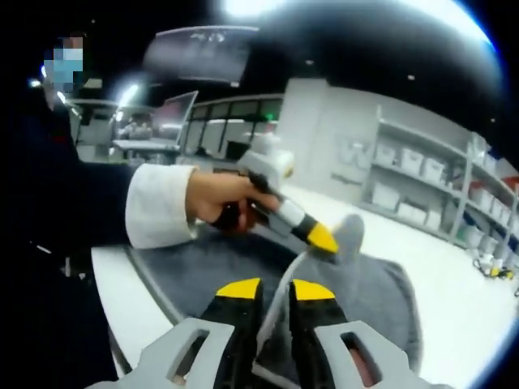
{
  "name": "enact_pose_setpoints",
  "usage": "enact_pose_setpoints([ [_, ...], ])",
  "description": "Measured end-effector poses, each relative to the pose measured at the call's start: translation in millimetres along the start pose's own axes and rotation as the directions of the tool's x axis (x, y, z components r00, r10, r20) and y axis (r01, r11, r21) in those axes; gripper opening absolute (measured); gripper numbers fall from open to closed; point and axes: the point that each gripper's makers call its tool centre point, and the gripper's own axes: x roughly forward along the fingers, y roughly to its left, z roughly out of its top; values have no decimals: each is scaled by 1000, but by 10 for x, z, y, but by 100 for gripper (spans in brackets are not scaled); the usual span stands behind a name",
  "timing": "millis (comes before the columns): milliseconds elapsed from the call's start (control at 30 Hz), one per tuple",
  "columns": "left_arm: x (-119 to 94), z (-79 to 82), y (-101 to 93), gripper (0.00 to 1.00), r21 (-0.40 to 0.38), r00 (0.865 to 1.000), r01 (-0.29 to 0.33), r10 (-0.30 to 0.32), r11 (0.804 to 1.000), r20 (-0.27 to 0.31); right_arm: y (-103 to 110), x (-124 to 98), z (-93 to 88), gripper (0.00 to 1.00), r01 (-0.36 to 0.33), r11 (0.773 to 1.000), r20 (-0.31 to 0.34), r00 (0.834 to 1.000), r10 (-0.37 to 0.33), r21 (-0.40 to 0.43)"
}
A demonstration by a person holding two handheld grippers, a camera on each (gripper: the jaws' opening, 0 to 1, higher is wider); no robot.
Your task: Open the folded towel by lifting each exposed corner and separating the folded layers until the towel lies flat within the target outline without major curled edges
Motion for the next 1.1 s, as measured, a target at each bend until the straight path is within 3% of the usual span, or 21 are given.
enact_pose_setpoints([
  [167, -104, 140, 81, 3, -26, 999, 4, -3, 1000, 33, 90, 25, -93, 28, -40, 994, -61, 998, 34, -100],
  [300, -167, 242, 162, 3, -26, 999, -1, 2, 1000, 51, 143, 22, -115, 33, -44, 984, -92, 995, 29, -170],
  [400, -221, 275, 208, 3, -19, 998, -6, 8, 1000, 67, 217, 36, -119, 24, -48, 969, -108, 994, 22, -243],
  [533, -309, 306, 251, 3, -21, 996, -8, 9, 1000, 84, 320, 77, -144, 1, -63, 959, -123, 992, 30, -277],
  [700, -481, 319, 307, 3, 20, 996, -32, 30, 999, 88, 490, 113, -84, 0, -82, 942, -105, 993, 50, -324],
  [833, -619, 351, 399, 3, 27, 994, -60, 57, 998, 90, 632, 172, -22, 0, -96, 945, -79, 994, 75, -313],
  [1100, -764, 266, 497, 3, 158, 989, -146, 140, 977, 49, 762, 238, 103, 0, -103, 954, -47, 994, 94, -281],
])
